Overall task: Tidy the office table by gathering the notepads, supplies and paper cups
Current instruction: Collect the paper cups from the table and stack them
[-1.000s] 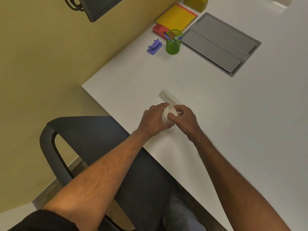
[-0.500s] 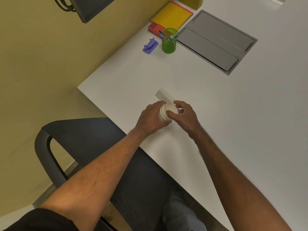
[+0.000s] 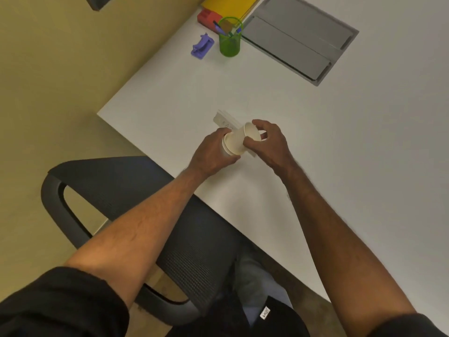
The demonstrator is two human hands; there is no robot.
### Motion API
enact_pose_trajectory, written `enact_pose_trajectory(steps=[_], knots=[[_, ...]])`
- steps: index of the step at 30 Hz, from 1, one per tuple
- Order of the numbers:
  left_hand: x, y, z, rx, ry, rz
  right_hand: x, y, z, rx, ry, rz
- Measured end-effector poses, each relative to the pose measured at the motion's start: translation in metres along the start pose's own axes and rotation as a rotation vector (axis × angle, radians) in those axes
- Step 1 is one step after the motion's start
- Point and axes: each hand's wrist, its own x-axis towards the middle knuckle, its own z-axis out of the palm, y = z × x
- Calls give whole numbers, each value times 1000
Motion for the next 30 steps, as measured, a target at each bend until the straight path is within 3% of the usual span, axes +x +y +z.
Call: enact_pose_trajectory(steps=[10,16,21,30], knots=[[-4,1,3,-33,0,-36,-14,2,-30,29,137,12],[-6,-3,7,-44,20,-27,-18,39,-52,-186,225,-10],[-4,-9,13,-11,-3,-87,-22,75,-52,-373,211,-2],[-4,-10,21,-16,11,-92,-22,101,-39,-476,152,4]])
